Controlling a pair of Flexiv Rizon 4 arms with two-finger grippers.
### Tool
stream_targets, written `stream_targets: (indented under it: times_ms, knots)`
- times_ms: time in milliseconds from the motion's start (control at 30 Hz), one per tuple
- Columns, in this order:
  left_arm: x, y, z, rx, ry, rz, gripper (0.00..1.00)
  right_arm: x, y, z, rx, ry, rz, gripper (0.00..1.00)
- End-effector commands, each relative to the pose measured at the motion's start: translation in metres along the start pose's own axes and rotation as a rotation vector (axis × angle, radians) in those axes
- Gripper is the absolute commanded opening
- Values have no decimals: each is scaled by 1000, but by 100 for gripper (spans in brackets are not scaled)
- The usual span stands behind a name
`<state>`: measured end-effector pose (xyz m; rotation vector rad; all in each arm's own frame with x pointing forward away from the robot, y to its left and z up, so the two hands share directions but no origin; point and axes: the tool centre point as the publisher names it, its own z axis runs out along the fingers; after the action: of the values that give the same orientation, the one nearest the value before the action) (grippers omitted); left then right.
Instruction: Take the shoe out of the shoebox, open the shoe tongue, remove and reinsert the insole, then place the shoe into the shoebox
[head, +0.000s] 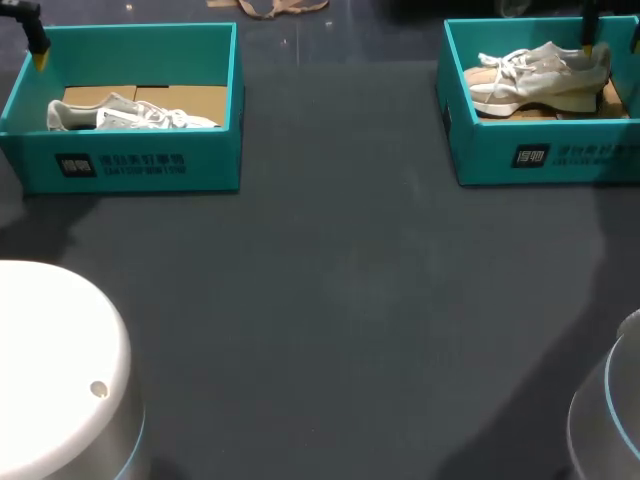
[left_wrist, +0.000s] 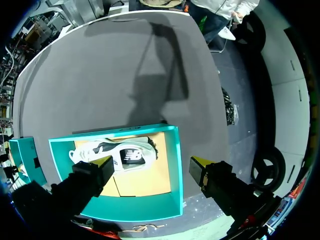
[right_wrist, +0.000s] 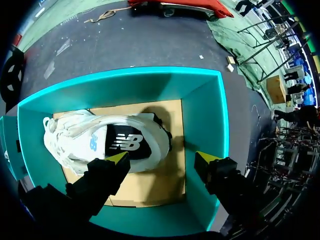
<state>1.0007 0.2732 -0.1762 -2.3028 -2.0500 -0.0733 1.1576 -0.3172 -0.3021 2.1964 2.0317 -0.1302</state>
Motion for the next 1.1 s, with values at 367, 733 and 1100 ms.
stream_targets:
  times_ms: [367,733,1100]
  knots:
    - [0,0,0,-1,1,1,100,2,21,35,54,12,9,76]
    - [0,0,0,-1,1,1,100,8,16,55,87,32,9,78]
    - [0,0,0,-1,1,1,100,6,10,68,106,60,20,76]
